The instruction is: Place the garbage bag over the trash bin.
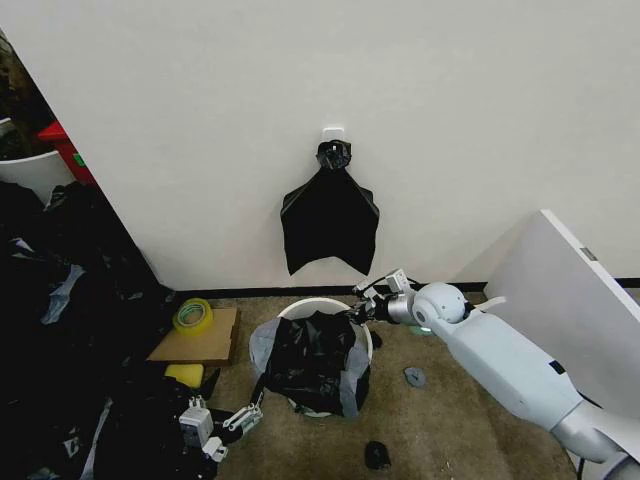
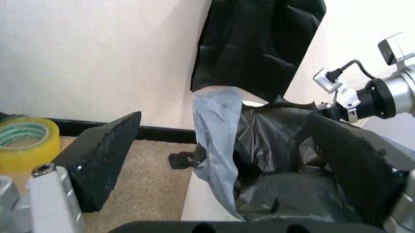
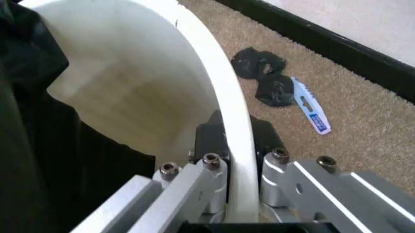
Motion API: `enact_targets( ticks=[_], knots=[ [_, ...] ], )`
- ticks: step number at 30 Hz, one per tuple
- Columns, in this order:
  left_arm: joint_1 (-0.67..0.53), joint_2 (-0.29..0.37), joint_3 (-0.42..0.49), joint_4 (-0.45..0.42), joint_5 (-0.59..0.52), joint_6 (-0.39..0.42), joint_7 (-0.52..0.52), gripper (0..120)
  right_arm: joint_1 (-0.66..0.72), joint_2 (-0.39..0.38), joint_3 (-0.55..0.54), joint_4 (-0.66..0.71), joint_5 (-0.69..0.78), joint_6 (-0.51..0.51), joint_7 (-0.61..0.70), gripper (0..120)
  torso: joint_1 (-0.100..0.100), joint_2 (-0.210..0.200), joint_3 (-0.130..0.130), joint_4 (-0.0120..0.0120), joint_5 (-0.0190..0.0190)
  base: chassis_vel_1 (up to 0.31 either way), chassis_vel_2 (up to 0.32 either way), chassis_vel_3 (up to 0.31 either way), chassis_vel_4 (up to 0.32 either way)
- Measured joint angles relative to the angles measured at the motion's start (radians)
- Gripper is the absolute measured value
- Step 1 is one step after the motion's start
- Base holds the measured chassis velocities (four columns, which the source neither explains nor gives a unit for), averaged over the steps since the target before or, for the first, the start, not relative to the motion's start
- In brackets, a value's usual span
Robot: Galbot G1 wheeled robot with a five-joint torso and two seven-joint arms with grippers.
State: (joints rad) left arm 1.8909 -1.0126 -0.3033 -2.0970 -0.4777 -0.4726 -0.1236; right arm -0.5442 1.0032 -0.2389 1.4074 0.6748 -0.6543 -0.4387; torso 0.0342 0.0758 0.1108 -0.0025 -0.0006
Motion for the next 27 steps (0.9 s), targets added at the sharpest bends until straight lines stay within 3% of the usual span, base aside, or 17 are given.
enact_targets(
  ticks=[12,18,27],
  knots=[
    [-0.003,-0.002,0.002,-0.005,-0.001,0.0,-0.001,100,-0.034,-0.006,0.045,0.062,0.094,-0.031,0.124,1,0.0,0.0,0.0,0.0001,-0.0001,0.0,0.0,0.0,0.0],
    [-0.012,0.001,0.003,-0.012,-0.008,0.003,-0.002,100,-0.104,-0.031,0.113,0.188,0.293,-0.053,0.375,1,0.0,0.0,0.0,0.0002,0.0001,0.0,0.0,0.0,0.0],
    [-0.023,0.004,0.009,-0.021,-0.016,0.01,-0.004,100,-0.271,-0.044,0.238,0.362,0.364,-0.032,0.607,1,0.0,0.0,0.0,-0.0002,-0.0001,0.0,0.0,0.0,0.0]
  ],
)
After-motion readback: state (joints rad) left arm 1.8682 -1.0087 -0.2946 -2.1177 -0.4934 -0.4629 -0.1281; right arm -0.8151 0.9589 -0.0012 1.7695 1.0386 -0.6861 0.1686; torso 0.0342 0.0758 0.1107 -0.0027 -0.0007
